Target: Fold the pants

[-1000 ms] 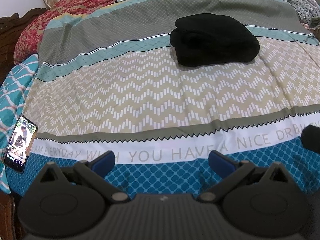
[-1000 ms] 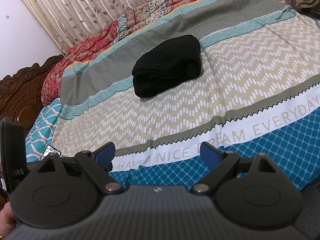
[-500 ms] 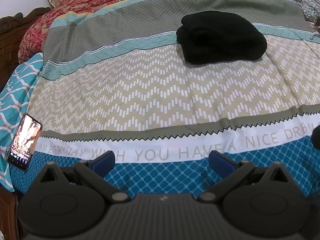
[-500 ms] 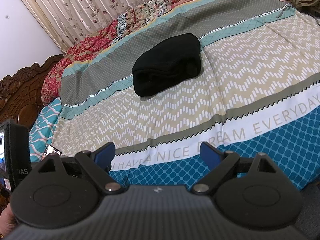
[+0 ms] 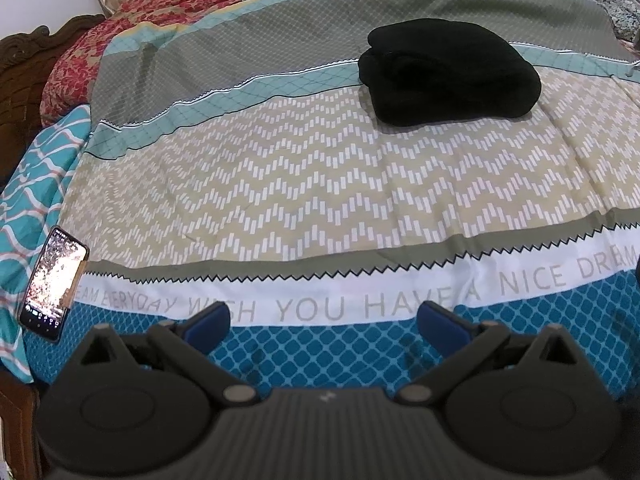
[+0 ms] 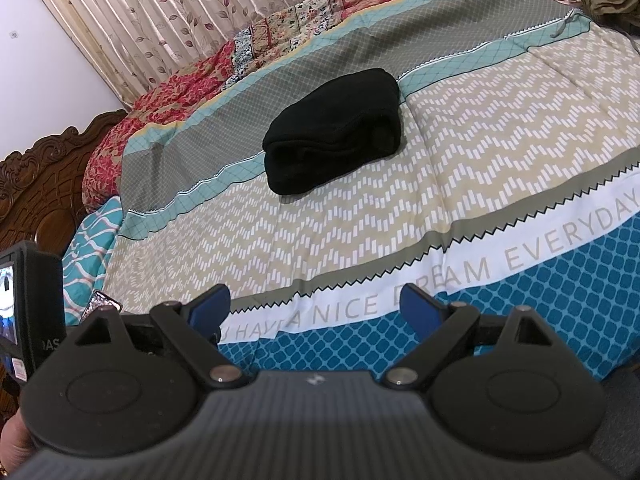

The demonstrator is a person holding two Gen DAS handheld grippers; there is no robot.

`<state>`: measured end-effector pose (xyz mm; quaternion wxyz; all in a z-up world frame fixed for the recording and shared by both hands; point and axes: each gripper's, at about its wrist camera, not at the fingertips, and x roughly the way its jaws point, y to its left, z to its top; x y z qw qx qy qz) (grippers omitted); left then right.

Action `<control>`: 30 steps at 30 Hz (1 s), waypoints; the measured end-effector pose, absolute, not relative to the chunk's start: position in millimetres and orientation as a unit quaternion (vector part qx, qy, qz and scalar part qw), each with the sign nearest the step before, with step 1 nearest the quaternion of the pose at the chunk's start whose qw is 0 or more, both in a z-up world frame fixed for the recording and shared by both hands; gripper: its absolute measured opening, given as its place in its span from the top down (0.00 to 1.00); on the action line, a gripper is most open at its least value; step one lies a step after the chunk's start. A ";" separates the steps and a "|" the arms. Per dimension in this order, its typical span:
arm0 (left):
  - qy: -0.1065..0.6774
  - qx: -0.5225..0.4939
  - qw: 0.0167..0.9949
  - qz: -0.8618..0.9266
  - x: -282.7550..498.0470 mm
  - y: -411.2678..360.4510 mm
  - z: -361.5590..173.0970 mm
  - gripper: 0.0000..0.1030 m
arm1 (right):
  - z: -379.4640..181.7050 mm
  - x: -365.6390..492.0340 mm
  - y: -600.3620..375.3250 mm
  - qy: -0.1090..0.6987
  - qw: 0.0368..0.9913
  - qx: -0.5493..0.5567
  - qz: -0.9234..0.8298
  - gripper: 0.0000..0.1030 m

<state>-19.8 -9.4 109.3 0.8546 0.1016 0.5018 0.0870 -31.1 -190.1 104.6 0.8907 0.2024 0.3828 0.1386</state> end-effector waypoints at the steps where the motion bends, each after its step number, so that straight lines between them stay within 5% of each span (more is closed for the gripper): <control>1: 0.502 0.102 0.854 0.088 -19.5 -9.3 109.3 0.00 | 104.6 -31.3 -190.0 0.383 0.891 0.202 0.139 0.09; 30: 0.493 0.110 0.858 0.092 -20.2 -11.2 111.1 0.00 | 104.1 -29.7 -192.0 0.380 0.892 0.205 0.137 0.09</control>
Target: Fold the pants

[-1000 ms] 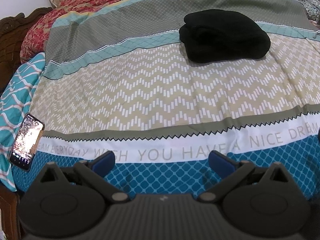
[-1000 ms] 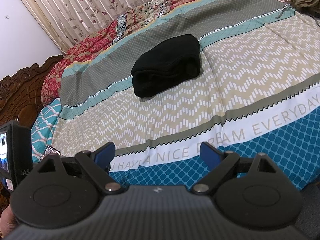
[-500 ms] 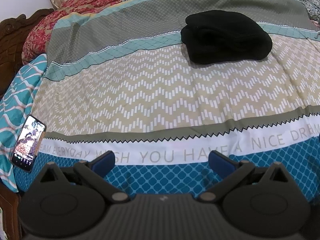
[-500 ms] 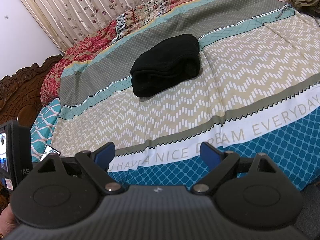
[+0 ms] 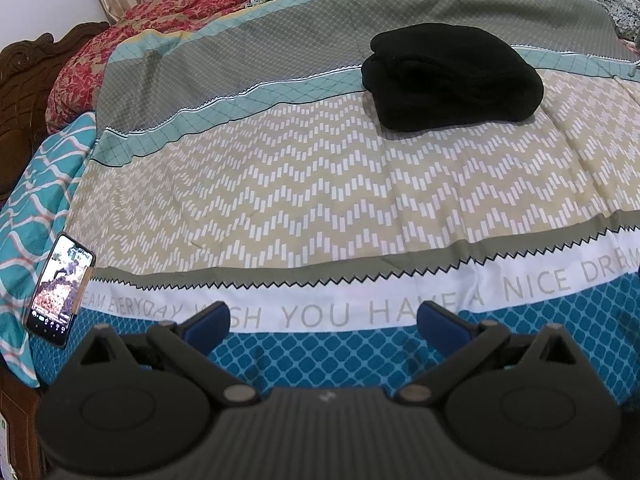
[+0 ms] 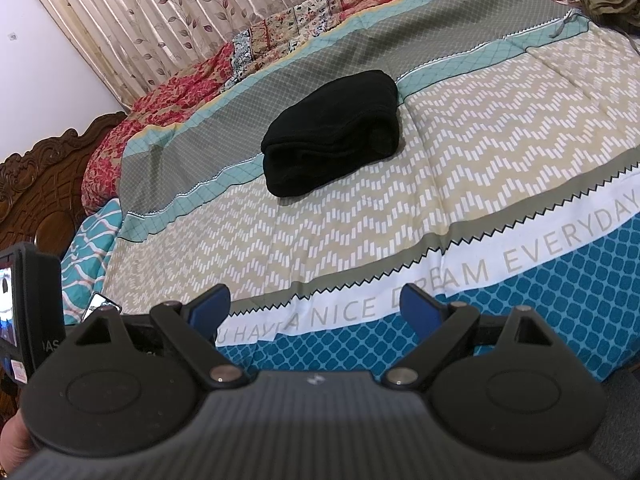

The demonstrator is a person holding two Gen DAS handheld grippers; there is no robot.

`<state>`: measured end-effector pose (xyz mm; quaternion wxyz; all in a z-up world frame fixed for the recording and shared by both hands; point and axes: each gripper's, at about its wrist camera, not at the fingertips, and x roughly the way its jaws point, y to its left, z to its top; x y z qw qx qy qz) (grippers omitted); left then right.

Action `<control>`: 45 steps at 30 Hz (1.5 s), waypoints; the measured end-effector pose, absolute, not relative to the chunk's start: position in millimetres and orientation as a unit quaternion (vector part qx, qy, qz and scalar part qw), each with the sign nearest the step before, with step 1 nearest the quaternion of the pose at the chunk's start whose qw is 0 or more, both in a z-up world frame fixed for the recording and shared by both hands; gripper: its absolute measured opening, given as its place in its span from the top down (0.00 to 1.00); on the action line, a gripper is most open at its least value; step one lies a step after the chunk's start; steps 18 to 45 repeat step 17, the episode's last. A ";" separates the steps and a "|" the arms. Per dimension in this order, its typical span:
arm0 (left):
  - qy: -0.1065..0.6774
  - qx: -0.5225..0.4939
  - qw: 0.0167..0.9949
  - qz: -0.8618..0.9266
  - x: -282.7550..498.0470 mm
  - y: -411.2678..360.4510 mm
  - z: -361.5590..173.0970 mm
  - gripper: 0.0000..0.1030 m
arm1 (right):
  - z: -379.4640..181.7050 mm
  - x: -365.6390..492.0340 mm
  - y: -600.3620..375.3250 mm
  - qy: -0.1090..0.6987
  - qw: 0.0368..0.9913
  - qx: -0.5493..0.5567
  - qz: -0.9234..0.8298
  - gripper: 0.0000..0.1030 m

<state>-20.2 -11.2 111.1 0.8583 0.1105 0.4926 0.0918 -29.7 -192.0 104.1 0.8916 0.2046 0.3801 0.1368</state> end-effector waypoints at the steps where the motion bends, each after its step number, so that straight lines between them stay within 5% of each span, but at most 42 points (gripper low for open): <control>1: 0.492 0.110 0.859 0.091 -20.3 -10.9 111.5 0.00 | 104.4 -29.8 -191.6 0.379 0.892 0.204 0.136 0.09; 45: 0.474 0.105 0.872 0.059 -26.0 -17.3 120.1 0.00 | 107.4 -32.7 -188.3 0.365 0.901 0.194 0.135 0.09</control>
